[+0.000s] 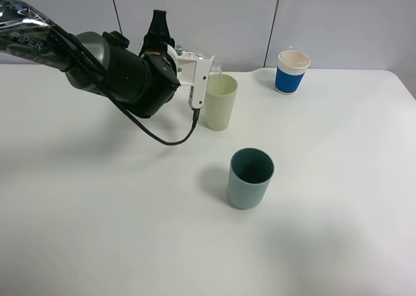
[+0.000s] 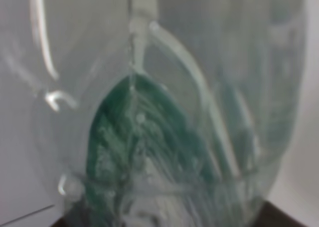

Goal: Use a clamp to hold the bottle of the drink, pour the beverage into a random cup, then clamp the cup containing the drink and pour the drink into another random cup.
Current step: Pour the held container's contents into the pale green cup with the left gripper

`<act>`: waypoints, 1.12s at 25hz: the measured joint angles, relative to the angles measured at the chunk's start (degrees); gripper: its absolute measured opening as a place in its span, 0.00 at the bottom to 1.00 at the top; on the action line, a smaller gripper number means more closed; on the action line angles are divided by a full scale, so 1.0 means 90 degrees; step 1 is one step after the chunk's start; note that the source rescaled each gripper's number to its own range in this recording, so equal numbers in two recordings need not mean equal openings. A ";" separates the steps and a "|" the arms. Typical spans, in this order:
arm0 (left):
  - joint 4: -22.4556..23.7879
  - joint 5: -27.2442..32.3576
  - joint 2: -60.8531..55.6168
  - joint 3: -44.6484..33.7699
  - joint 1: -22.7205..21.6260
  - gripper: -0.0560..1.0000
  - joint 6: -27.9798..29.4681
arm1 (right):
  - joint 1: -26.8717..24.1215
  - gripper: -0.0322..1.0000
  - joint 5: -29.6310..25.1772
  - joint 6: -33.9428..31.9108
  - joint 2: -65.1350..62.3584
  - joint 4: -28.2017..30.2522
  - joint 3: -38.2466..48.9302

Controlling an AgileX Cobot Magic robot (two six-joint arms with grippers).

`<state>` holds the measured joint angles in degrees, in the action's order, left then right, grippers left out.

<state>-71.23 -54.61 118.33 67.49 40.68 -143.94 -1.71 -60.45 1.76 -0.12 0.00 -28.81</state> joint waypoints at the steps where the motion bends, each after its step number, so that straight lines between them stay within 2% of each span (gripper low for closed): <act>1: 0.0000 0.0000 0.0000 0.0000 0.0000 0.05 -0.0060 | 0.0000 0.83 0.0000 0.0000 0.0000 0.0000 0.0000; 16: 0.0000 -0.0196 0.0000 0.0000 0.0000 0.05 -0.0328 | 0.0000 0.83 0.0000 0.0000 0.0000 0.0000 0.0000; 28: 0.0000 -0.0341 0.0000 0.0000 0.0000 0.05 -0.0781 | 0.0000 0.83 0.0000 0.0000 0.0000 0.0000 0.0000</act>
<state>-71.23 -57.69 118.33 67.49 40.68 -150.97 -1.71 -60.45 1.76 -0.12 0.00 -28.81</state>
